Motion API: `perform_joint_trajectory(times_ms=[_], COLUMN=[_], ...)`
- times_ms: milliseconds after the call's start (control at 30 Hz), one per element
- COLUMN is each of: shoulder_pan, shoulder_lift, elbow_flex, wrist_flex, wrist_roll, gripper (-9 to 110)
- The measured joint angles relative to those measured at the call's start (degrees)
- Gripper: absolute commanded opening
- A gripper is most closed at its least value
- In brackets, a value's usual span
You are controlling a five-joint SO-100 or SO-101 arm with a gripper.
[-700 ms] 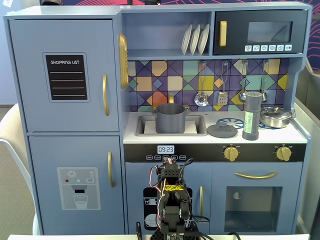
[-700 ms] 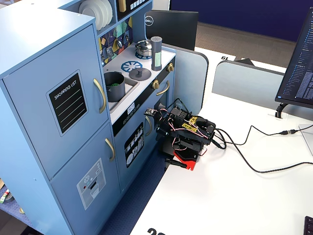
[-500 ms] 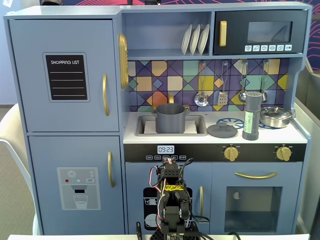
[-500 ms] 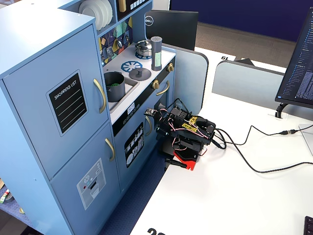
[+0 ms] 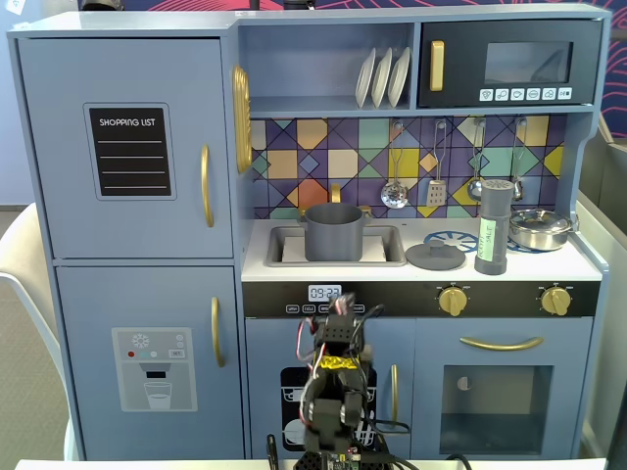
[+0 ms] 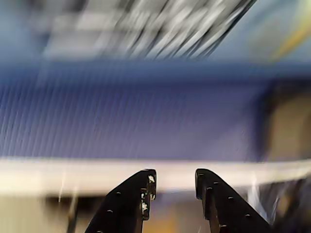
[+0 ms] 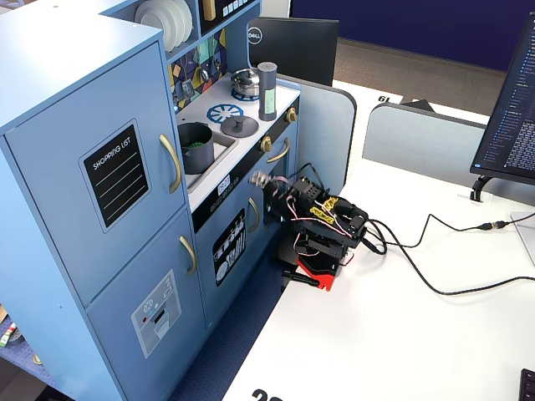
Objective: Put salt in the gray recipient
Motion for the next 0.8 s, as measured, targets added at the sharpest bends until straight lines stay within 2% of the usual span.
perform_joint_trajectory(times_ms=[367, 533, 667, 800], shoulder_pan=[26.3, 32.0, 34.2, 36.7], shoulder_lift=[-18.1, -25.4, -31.6, -37.9], elbow_flex=[-32.8, -39.8, -41.0, -41.1], wrist_flex=[-8.8, -22.6, -38.2, -52.2], wrist_roll=[-1.8, -2.2, -2.2, -0.5], gripper=[0, 2, 20, 45])
